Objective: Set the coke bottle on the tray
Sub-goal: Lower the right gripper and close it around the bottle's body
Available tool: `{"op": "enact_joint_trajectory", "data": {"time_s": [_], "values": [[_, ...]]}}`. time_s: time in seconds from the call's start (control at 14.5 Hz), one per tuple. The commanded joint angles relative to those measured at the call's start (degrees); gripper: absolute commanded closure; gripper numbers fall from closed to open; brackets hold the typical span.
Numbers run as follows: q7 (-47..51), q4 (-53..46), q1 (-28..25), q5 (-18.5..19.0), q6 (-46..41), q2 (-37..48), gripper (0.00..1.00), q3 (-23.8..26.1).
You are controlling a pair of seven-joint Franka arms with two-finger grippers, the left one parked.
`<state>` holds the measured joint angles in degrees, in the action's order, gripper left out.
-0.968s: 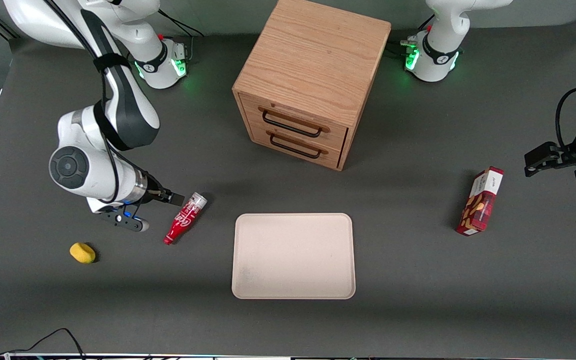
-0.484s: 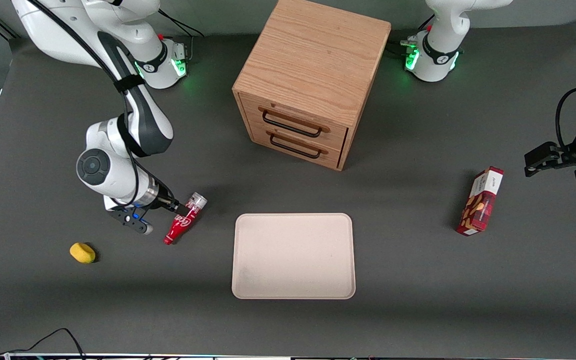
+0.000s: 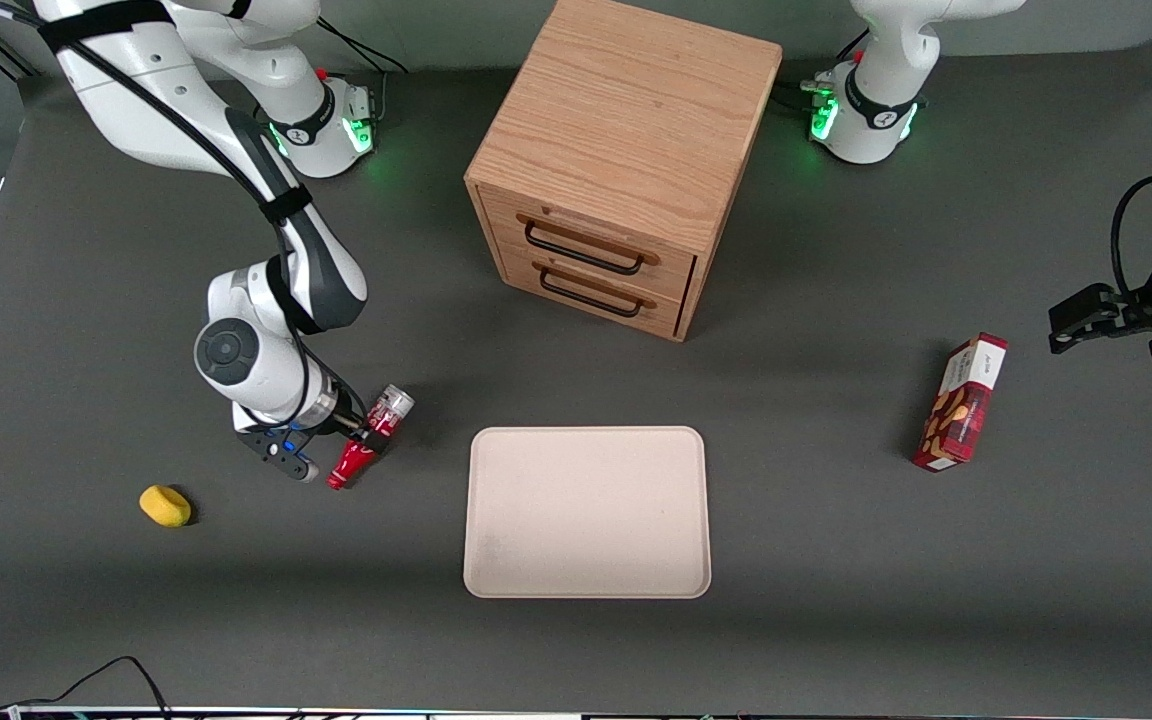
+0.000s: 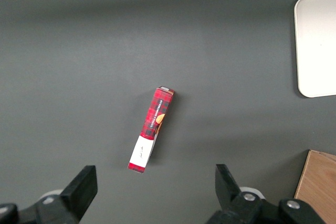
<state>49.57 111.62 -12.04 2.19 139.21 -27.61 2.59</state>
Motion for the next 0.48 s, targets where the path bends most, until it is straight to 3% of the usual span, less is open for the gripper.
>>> {"op": "enact_joint_trajectory", "data": {"time_s": [0.0,0.41], "values": [[3.86,-0.18,-0.71,2.47,2.03,-2.0,0.01,-0.13],[7.81,0.17,-0.88,7.03,3.0,-3.94,0.05,0.04]]}}
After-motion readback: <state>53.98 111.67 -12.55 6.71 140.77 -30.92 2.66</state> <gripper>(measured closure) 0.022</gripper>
